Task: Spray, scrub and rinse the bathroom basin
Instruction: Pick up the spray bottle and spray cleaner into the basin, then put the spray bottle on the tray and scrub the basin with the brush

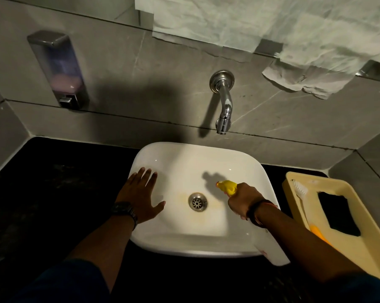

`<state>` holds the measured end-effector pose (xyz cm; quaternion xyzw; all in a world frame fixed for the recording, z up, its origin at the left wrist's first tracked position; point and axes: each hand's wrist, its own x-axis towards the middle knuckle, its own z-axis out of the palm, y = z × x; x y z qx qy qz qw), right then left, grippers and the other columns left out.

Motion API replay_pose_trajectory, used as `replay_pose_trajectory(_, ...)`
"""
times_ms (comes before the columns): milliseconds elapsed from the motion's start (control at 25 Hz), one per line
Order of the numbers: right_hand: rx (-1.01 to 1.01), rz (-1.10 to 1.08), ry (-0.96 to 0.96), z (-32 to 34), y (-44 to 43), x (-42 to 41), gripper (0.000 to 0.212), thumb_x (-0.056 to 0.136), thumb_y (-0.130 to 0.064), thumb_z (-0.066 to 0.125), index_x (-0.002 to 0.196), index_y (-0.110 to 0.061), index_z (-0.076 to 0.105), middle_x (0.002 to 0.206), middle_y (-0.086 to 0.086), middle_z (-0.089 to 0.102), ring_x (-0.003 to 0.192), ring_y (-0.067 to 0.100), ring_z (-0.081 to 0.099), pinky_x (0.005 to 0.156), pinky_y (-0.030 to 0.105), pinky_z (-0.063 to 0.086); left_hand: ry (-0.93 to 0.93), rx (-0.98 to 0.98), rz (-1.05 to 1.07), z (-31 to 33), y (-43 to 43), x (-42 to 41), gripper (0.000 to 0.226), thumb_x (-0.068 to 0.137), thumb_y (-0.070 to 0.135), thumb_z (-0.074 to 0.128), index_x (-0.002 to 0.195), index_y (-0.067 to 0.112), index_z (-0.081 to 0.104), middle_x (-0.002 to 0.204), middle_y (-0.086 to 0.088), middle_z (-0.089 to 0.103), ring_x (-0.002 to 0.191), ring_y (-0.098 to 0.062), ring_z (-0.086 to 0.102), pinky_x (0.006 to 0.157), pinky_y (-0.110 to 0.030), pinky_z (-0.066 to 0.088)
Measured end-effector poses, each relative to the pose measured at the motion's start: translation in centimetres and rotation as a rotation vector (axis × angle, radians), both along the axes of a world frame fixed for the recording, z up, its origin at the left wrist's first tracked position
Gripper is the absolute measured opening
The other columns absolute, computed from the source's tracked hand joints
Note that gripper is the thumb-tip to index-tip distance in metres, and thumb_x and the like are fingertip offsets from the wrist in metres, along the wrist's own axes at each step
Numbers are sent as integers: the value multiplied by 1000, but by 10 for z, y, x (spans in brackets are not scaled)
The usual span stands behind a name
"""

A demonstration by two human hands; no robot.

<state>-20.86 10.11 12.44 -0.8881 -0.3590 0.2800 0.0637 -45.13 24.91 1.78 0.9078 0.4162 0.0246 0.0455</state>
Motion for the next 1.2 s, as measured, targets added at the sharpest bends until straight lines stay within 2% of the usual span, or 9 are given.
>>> replay_pose_trajectory(120, -80, 63, 16, -4, -1, 4, 42, 55, -13, 45, 88, -11, 70, 57, 9, 65, 34, 17, 58, 38, 18, 41, 7, 4, -6, -1, 1, 0, 93, 77, 70, 34, 146, 17, 4, 158, -9, 9, 145, -27, 0, 117, -42, 3)
replay_pose_trajectory(360, -25, 162, 102, -7, 0, 4, 56, 61, -16, 41, 110, -20, 68, 78, 10, 71, 32, 12, 56, 37, 17, 40, 42, -11, -4, 0, 2, 0, 92, 74, 71, 36, 146, 19, 10, 158, -5, 15, 144, -28, 7, 117, -45, 7)
replay_pose_trajectory(520, 175, 51, 161, 5, -11, 20, 37, 80, -20, 47, 111, -23, 68, 83, 13, 71, 38, 21, 55, 40, 23, 45, 57, -13, 4, 3, 3, -4, 93, 71, 75, 35, 145, 22, 18, 157, -4, 19, 143, -27, 13, 116, -44, 13)
replay_pose_trajectory(640, 498, -87, 150, 21, -39, 65, 32, 87, -25, 54, 116, -33, 67, 85, 9, 73, 47, 28, 62, 45, 32, 50, 31, 0, 12, 13, -3, 15, 91, 68, 76, 42, 141, 22, 31, 152, -7, 31, 139, -29, 26, 113, -45, 26)
replay_pose_trajectory(760, 917, -300, 24, 32, -85, 131, 55, 85, 1, 51, 128, -32, 60, 87, 5, 69, 67, 31, 66, 60, 40, 57, -115, -129, -57, 34, -25, 90, 80, 70, 70, 51, 134, 24, 39, 144, -7, 43, 132, -28, 38, 107, -45, 36)
replay_pose_trajectory(880, 1200, -540, -36, 22, -150, 200, 79, 72, 20, 46, 136, -24, 52, 87, 2, 62, 68, 17, 59, 53, 24, 53, -272, -170, -305, 49, -80, 202, 66, 73, 64, 52, 125, 24, 49, 132, -7, 54, 119, -28, 49, 98, -43, 44)
replay_pose_trajectory(960, 1247, -671, -128, 2, -188, 236, 76, 74, 19, 50, 130, -31, 55, 93, 6, 62, 82, 17, 61, 73, 24, 55, -358, -168, -471, 55, -123, 270, 59, 73, 59, 55, 118, 22, 55, 122, -7, 59, 108, -29, 55, 90, -43, 49)
replay_pose_trajectory(1040, 1224, -763, -193, -21, -216, 264, 61, 77, 14, 56, 116, -34, 62, 100, 8, 63, 93, 24, 61, 88, 39, 55, -410, -149, -594, 55, -158, 321, 53, 73, 53, 60, 114, 19, 57, 117, -9, 62, 100, -31, 57, 82, -44, 52)
replay_pose_trajectory(1200, 1175, -939, -211, -71, -256, 321, 45, 78, 8, 60, 119, -11, 62, 106, 7, 64, 100, 36, 64, 89, 57, 53, -334, -173, -677, 30, -210, 395, 62, 72, 56, 57, 124, 22, 49, 131, -5, 54, 116, -28, 50, 93, -44, 46)
